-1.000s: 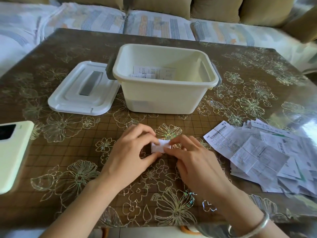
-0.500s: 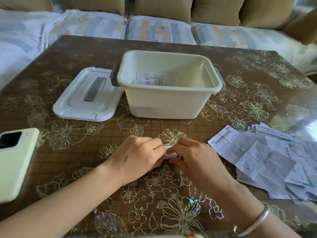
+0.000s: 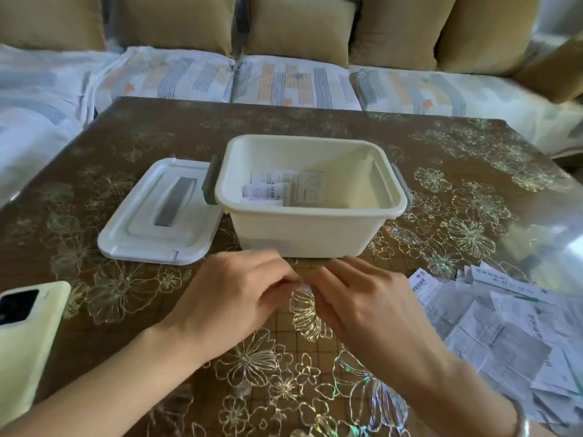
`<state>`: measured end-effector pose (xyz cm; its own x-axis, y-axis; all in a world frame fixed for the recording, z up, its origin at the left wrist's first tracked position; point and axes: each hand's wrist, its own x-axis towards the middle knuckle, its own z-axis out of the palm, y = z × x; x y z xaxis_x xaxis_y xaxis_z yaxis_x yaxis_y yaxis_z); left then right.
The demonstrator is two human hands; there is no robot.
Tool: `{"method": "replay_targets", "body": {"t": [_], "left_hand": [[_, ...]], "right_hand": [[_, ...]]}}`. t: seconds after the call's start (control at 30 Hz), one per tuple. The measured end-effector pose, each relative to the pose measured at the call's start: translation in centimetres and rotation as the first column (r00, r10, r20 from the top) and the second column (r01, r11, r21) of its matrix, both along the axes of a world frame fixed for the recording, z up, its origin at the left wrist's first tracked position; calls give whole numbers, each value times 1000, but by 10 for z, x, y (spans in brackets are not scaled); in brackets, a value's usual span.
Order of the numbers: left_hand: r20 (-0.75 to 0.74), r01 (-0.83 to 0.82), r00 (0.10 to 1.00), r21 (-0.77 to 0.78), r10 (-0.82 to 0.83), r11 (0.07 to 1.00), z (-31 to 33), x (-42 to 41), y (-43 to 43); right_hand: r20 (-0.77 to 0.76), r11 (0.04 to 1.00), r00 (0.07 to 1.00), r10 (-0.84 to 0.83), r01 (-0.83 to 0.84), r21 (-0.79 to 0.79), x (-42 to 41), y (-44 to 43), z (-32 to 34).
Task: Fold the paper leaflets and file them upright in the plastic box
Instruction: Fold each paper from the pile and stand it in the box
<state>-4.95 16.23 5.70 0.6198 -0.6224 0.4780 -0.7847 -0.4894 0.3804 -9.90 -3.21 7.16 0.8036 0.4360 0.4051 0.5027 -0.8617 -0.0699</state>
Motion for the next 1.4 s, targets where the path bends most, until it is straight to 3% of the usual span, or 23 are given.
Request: {"method": "replay_targets", "body": {"t": [0.17, 0.27, 0.37, 0.53, 0.8, 0.97, 1.23, 1.4], "left_hand": [[146, -101, 983, -68, 110, 993, 61, 29, 0], [120, -251, 953, -200, 278, 947, 67, 63, 7], [65, -414, 897, -215, 436, 884, 54, 96, 13], [-50, -565, 823, -185, 566, 804, 33, 108, 11], [-81, -559, 828, -197, 555, 805, 33, 104, 10], [-107, -540, 841, -230, 531, 809, 32, 103, 9], [-91, -549, 833, -261, 546, 794, 30, 103, 10], [-59, -534, 837, -301, 543, 790, 36, 100, 12]], "right_hand": [[83, 970, 996, -18, -3, 242, 48, 1, 61], [-37, 935, 997, -74, 83, 346, 100, -5, 75], [-237, 955, 965, -115, 174, 242, 149, -4, 70], [-297, 987, 950, -97, 130, 92, 192, 24, 44], [-291, 971, 948, -126, 58, -231, 213, 56, 18], [-263, 947, 961, -85, -4, -322, 214, 61, 12], [-416, 979, 905, -87, 0, -205, 220, 55, 10], [-374, 987, 923, -91, 34, -158, 221, 49, 20]]}}
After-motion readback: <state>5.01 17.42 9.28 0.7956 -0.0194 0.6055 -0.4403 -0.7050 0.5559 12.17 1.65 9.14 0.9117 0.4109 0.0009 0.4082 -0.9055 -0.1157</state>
